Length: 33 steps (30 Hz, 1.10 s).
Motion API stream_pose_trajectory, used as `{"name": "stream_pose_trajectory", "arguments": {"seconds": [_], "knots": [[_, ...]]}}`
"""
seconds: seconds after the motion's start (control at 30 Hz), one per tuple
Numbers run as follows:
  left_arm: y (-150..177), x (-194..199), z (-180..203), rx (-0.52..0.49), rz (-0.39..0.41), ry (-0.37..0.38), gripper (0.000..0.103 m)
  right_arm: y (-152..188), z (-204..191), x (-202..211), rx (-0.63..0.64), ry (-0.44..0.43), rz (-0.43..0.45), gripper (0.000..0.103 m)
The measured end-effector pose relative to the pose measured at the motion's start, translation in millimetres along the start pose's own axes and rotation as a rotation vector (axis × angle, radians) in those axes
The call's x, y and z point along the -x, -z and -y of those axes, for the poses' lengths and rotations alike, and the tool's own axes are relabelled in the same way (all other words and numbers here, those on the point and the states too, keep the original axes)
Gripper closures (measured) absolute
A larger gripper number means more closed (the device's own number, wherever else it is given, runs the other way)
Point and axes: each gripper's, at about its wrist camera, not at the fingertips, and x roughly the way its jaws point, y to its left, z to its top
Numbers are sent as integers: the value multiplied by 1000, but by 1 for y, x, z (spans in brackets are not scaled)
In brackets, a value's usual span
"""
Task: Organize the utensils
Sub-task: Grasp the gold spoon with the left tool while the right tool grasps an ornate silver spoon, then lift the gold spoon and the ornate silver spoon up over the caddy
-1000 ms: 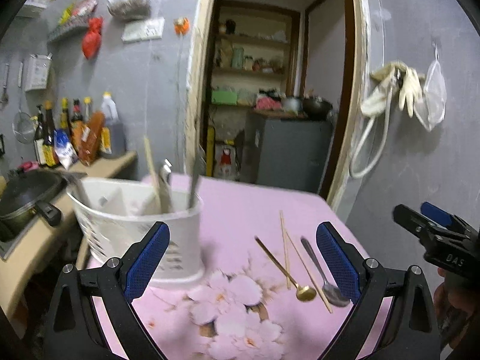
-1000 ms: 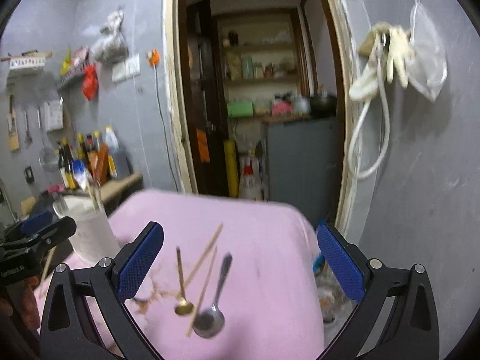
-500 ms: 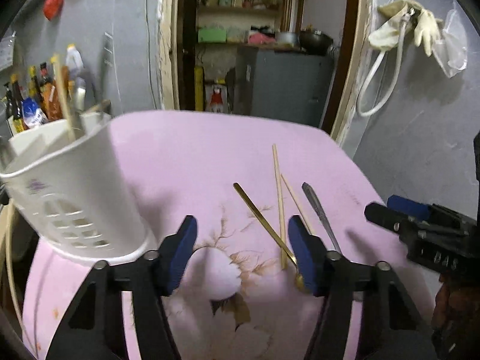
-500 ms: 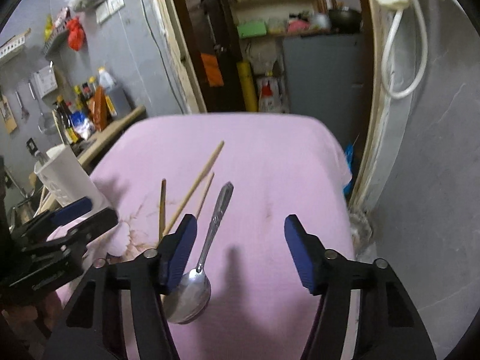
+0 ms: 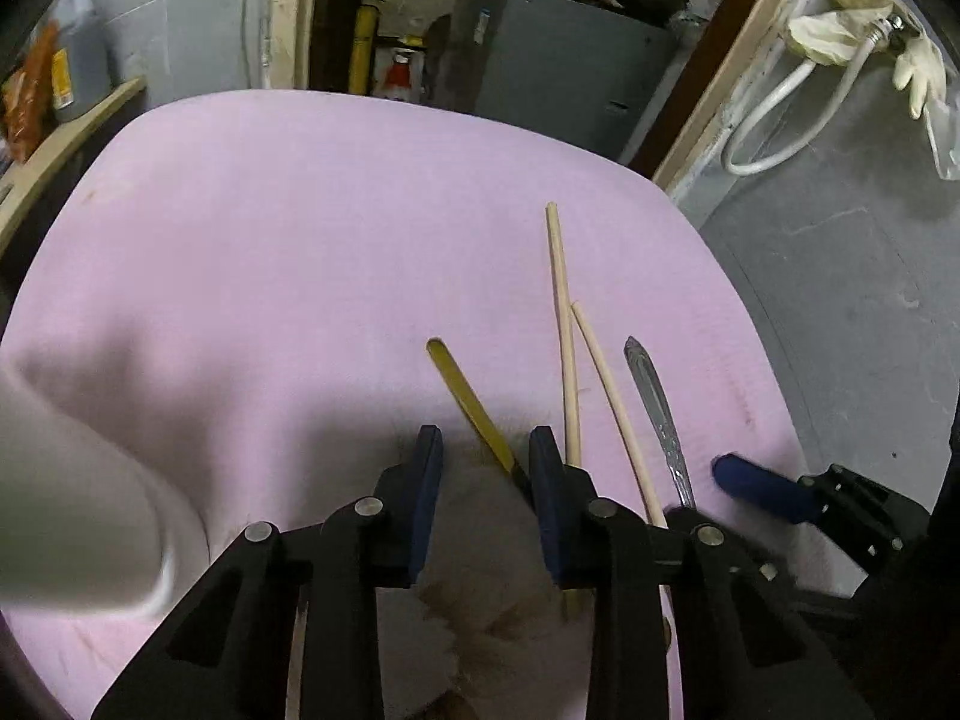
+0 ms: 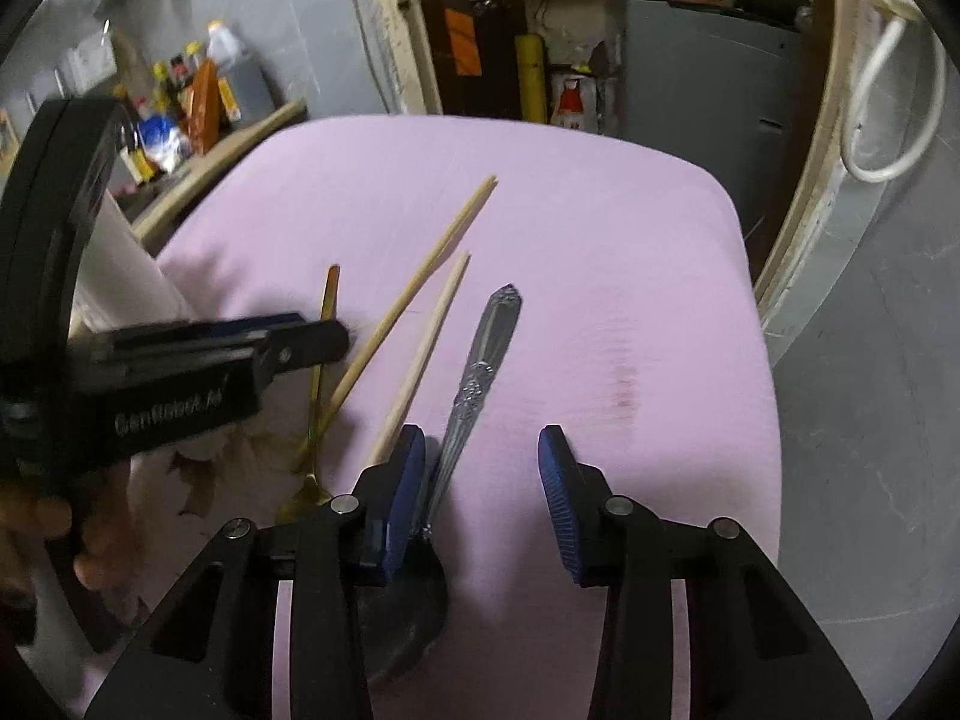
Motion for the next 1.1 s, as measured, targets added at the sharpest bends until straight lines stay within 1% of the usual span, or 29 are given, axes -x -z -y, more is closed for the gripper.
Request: {"name": "stream_pose_trajectory", "arguments": {"seconds": [0.1, 0.13, 0.17, 0.2, 0.23, 0.3, 0.33, 0.5, 0.6, 0.73, 0.8, 0.93, 1.0, 1.1], "knots": [[-8, -2, 4, -47, -19, -18, 78, -2, -7, -6, 32, 44, -29, 66], [-9, -3, 6, -63, -23, -34, 81, -3, -8, -7, 38, 59, -36, 68], [-9, -5, 10, -73, -23, -49, 86, -3, -9, -6, 43, 80, -39, 76], [-9, -7, 13, -90, -27, -65, 90, -2, -7, -5, 35, 89, -38, 81], [-8, -7, 13, -92, -28, -66, 95, 0, -5, -3, 18, 93, -35, 92], [-6, -7, 10, -67, -37, -44, 101, 5, 3, 3, -32, 84, -25, 96], [-4, -7, 9, -57, -37, -42, 101, 7, 5, 5, -40, 90, -23, 98], [10, 6, 4, -28, -45, -24, 101, 25, 17, 28, -65, 126, -15, 98], [25, 18, 3, -35, -56, -22, 101, 34, 17, 41, -85, 126, -19, 98], [46, 29, 6, -63, -80, -26, 100, 43, 14, 43, -77, 120, -13, 97], [48, 30, 7, -82, -89, -35, 99, 39, 12, 36, -74, 117, -14, 96], [49, 29, 16, -149, -123, -65, 98, 24, 5, 21, -15, 136, -46, 88], [53, 29, 15, -179, -136, -69, 98, 17, 2, 13, 21, 149, -62, 87], [53, 27, 12, -209, -163, -67, 98, 13, 8, 8, 16, 127, -79, 87]]}}
